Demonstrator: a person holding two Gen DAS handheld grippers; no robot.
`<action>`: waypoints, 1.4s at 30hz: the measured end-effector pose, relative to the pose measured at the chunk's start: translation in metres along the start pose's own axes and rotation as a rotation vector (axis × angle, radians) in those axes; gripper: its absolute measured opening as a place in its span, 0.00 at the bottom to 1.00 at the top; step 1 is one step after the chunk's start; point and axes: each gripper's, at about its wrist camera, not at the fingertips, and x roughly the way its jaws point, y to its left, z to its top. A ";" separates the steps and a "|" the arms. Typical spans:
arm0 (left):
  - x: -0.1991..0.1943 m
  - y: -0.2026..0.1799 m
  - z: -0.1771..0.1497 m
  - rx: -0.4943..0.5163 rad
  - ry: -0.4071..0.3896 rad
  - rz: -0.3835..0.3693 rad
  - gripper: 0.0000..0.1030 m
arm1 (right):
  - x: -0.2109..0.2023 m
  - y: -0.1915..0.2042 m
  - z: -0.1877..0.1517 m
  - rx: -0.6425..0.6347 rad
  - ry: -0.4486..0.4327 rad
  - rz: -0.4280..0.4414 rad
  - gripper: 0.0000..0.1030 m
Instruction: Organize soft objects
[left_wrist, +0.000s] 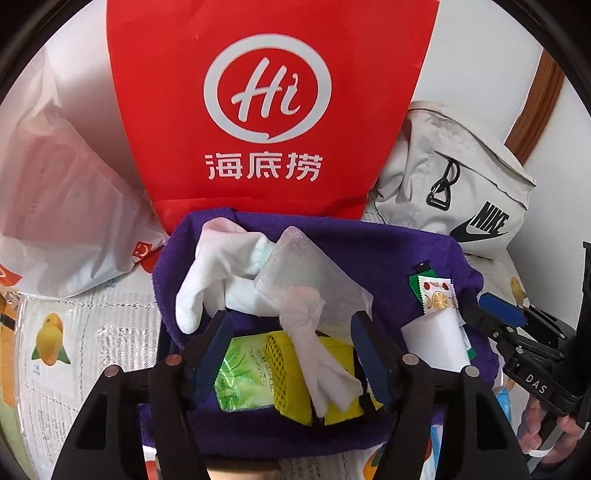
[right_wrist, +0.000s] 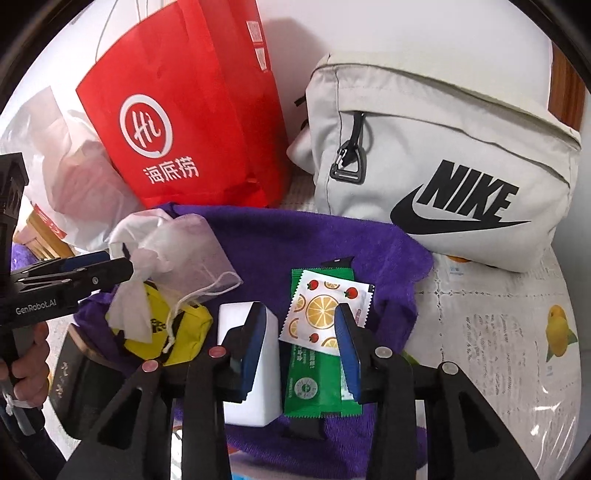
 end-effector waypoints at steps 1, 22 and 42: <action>-0.004 -0.001 0.000 -0.001 0.000 0.001 0.63 | -0.003 0.000 0.000 0.003 -0.004 -0.002 0.37; -0.130 -0.024 -0.080 0.008 -0.070 0.074 0.89 | -0.129 0.054 -0.066 -0.060 -0.095 -0.031 0.80; -0.258 -0.052 -0.209 0.004 -0.203 0.130 0.89 | -0.259 0.086 -0.180 -0.021 -0.185 -0.079 0.86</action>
